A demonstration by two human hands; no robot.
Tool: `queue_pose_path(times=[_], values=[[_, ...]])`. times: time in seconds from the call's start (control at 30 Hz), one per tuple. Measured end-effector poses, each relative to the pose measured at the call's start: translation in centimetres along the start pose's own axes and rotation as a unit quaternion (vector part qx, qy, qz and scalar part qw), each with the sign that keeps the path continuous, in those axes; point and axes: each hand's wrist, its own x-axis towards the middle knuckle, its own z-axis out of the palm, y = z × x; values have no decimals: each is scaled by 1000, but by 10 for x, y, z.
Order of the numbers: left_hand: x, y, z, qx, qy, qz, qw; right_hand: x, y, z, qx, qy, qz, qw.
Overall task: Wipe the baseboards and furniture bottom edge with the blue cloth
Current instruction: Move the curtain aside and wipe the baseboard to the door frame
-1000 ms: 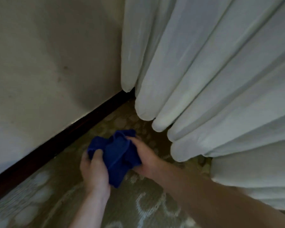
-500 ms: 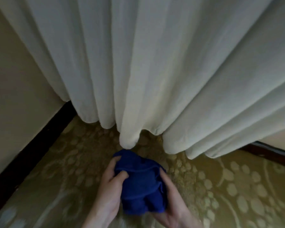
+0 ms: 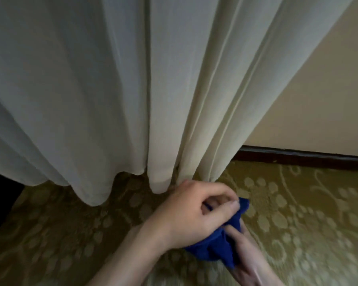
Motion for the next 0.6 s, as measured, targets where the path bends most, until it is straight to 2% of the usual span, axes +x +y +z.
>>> queue_pose_path(times=[0.07, 0.17, 0.37, 0.5, 0.6], values=[[23, 9, 5, -85, -37, 9, 996, 0, -7, 8, -22, -13, -16, 1000], [51, 16, 5, -138, -31, 30, 990, 5, -16, 25, -9, -8, -23, 1000], [93, 26, 8, -169, -6, 43, 985, 14, -32, 46, 24, 51, -45, 997], [119, 34, 2, -222, 81, 25, 971, 20, -56, 50, 21, 98, -87, 991], [124, 34, -15, -253, 117, 8, 960, 27, -73, 52, 12, 125, -113, 986]])
